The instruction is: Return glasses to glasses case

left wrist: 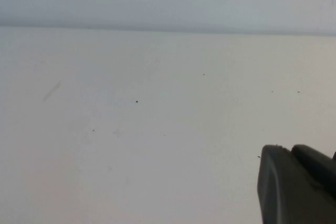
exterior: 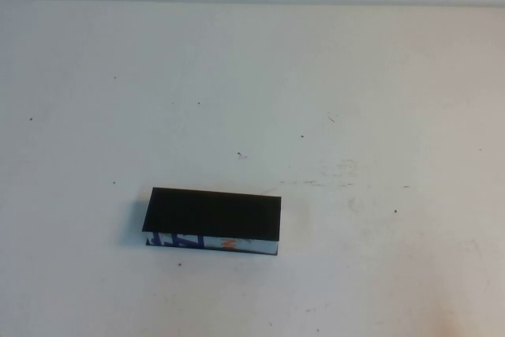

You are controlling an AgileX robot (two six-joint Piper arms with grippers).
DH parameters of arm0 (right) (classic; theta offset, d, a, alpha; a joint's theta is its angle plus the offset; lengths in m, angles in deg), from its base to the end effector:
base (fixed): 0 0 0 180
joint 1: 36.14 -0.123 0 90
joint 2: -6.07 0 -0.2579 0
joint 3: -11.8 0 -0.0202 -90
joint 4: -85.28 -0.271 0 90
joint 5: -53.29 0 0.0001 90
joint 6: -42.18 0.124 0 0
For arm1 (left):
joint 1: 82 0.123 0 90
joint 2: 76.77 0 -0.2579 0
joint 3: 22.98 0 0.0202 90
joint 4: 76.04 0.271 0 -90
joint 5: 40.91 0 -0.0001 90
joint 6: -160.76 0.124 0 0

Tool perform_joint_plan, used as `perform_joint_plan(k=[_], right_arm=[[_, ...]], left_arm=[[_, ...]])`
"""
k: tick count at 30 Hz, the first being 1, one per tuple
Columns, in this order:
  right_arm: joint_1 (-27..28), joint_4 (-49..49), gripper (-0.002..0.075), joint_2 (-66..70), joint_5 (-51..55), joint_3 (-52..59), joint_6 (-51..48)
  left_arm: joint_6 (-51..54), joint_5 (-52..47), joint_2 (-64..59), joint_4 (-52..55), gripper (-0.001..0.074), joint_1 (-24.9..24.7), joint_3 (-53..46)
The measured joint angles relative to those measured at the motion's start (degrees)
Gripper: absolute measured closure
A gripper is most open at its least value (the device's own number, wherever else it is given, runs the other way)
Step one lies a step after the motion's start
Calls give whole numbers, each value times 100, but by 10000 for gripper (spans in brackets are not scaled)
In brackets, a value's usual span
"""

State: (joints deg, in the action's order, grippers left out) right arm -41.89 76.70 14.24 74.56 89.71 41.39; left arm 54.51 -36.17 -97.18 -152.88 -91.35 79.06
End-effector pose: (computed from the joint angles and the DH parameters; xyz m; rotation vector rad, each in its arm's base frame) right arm 0.1307 0.0199 0.1618 -0.0135 1.8745 0.2066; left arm 0.1515 -0.0149 0.1778 0.0332 1.6981 -0.0933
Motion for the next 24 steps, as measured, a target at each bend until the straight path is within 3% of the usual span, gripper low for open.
perform_joint_plan(k=[5,8,17,20,24], right_arm=[[0,-3,737,0,0,0,0],[0,-3,737,0,0,0,0],[0,-12,737,0,0,0,0],[0,-12,737,0,0,0,0],[0,-12,737,0,0,0,0]], left_arm=[[0,0,0,113,739,0,0],[-472,0,0,806,739,0,0],[-6146,-195,5,7327,739,257,0],[-6942,-519,161,8045,739,569,0],[-7133,-950,702,8247,739,732,0]])
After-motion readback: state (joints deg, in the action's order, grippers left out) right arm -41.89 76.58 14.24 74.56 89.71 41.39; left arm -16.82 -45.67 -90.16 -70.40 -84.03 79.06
